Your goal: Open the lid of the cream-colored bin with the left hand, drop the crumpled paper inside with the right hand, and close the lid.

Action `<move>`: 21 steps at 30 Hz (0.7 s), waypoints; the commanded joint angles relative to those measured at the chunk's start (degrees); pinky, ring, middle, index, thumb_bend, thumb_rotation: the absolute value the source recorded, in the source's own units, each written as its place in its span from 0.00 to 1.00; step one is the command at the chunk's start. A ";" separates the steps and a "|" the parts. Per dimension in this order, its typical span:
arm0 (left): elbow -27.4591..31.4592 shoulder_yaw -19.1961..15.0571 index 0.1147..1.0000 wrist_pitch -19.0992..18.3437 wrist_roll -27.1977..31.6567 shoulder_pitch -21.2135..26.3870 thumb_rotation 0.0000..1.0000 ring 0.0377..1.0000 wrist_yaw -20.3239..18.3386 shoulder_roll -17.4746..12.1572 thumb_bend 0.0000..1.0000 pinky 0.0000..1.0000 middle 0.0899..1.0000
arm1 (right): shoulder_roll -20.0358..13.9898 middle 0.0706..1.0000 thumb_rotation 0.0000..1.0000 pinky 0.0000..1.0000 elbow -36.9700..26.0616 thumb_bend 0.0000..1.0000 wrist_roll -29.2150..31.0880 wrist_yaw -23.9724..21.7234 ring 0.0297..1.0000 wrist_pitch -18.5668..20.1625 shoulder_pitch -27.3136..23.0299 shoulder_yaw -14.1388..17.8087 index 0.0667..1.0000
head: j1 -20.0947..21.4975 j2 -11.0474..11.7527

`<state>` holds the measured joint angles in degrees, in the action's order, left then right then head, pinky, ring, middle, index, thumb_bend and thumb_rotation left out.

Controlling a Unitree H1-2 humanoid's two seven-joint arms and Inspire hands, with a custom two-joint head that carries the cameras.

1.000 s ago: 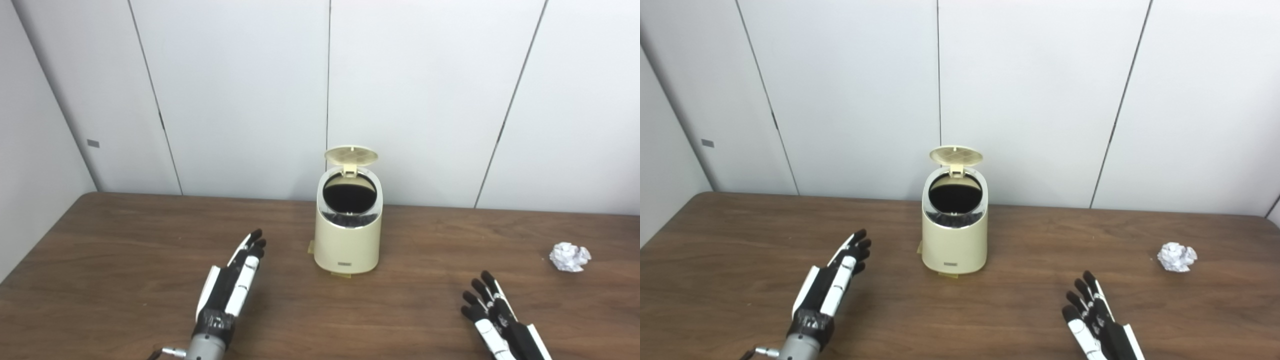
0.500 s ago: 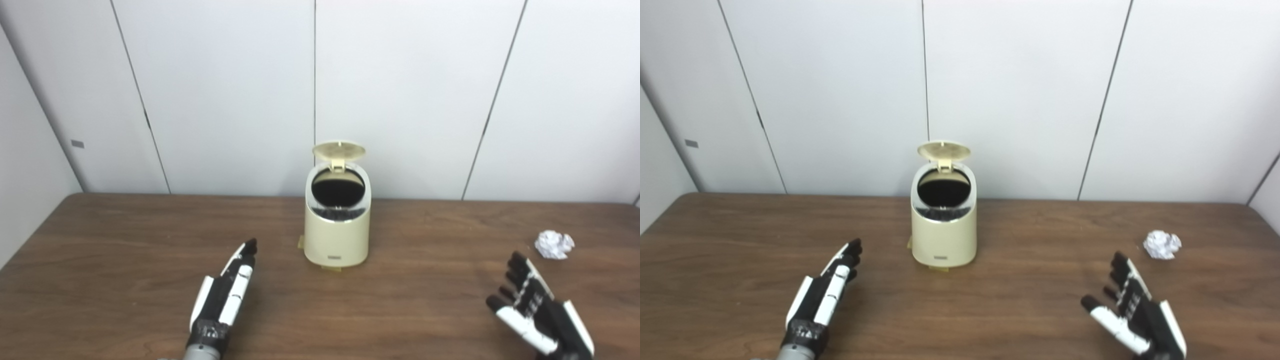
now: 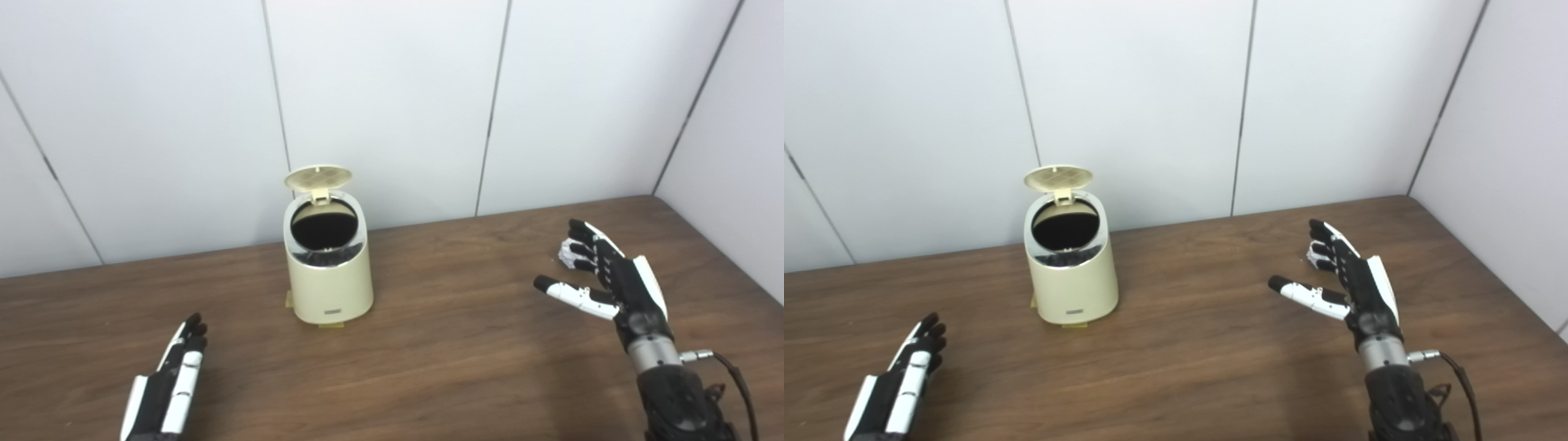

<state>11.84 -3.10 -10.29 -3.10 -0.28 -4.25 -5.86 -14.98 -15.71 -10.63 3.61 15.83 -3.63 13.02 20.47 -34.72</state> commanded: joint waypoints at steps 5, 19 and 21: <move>0.12 -1.15 1.00 0.79 1.88 2.06 0.88 0.97 -0.51 -2.08 0.42 0.97 0.97 | -4.76 0.89 0.29 0.80 0.75 0.80 -2.79 1.08 0.88 -1.04 -4.25 1.22 0.86 | 2.76 -0.25; 3.00 -1.16 1.00 -2.15 3.42 1.58 0.88 0.95 -1.76 -4.17 0.36 0.98 0.96 | -12.01 0.89 0.20 0.76 11.73 0.85 -12.68 0.14 0.86 4.87 -11.46 -3.06 0.86 | 5.04 -0.44; 3.74 -1.10 1.00 -2.71 3.09 1.59 0.88 0.96 -1.83 -4.55 0.37 0.98 0.96 | -12.91 0.89 0.19 0.75 14.16 0.85 -12.34 -0.07 0.86 4.66 -12.49 -3.36 0.86 | 5.04 -0.64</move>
<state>12.83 -4.15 -13.33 -0.01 -0.18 -6.18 -9.49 -25.55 -1.44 -22.07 3.19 21.01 -13.27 9.37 25.49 -35.33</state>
